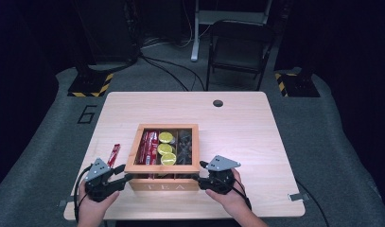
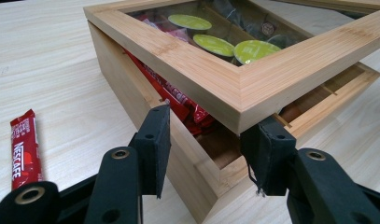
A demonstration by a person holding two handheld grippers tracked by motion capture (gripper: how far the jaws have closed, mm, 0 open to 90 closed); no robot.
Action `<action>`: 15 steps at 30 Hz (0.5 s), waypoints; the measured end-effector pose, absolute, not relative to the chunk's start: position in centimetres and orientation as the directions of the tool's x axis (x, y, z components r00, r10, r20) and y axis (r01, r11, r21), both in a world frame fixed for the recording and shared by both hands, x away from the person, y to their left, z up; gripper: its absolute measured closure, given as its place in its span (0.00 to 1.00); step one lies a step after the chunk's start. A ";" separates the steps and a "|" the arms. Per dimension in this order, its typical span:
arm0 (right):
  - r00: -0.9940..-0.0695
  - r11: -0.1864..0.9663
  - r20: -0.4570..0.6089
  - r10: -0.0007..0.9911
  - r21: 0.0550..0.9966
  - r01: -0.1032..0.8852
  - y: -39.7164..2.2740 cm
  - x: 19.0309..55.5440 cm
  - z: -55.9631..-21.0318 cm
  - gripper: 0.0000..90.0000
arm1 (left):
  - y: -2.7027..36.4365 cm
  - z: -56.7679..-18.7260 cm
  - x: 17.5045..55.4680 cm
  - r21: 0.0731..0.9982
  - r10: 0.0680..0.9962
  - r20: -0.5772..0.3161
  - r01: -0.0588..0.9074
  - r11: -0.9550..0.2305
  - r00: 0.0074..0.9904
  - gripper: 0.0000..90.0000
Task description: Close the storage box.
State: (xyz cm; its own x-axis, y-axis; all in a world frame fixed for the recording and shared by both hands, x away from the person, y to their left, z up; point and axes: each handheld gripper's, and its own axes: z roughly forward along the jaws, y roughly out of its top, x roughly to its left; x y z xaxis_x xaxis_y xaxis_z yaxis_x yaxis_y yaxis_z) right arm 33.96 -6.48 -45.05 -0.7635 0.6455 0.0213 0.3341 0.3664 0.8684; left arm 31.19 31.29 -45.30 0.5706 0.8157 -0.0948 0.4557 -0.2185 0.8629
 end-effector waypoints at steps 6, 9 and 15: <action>-0.770 0.382 0.018 0.638 0.861 0.337 -6.3 33.9 -45.4 0.52 | 31.2 -45.7 31.2 0.854 0.813 -0.093 0.465 -0.232 0.575 0.59; -0.773 0.388 0.018 0.635 0.857 0.339 -6.3 33.9 -45.6 0.52 | 31.0 -46.1 31.3 0.850 0.813 -0.095 0.472 -0.234 0.575 0.59; -0.773 0.399 0.022 0.634 0.847 0.351 -6.1 33.8 -45.9 0.52 | 30.8 -46.1 31.2 0.838 0.799 -0.070 0.470 -0.278 0.597 0.56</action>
State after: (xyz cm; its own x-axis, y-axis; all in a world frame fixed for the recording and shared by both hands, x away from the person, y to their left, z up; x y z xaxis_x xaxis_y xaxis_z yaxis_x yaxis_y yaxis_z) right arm 33.78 -6.06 -45.92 -0.7731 0.6339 0.0216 0.3506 0.3987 0.8474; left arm 31.22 30.78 -46.09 0.5975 0.7988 -0.0700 0.4696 -0.2778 0.8380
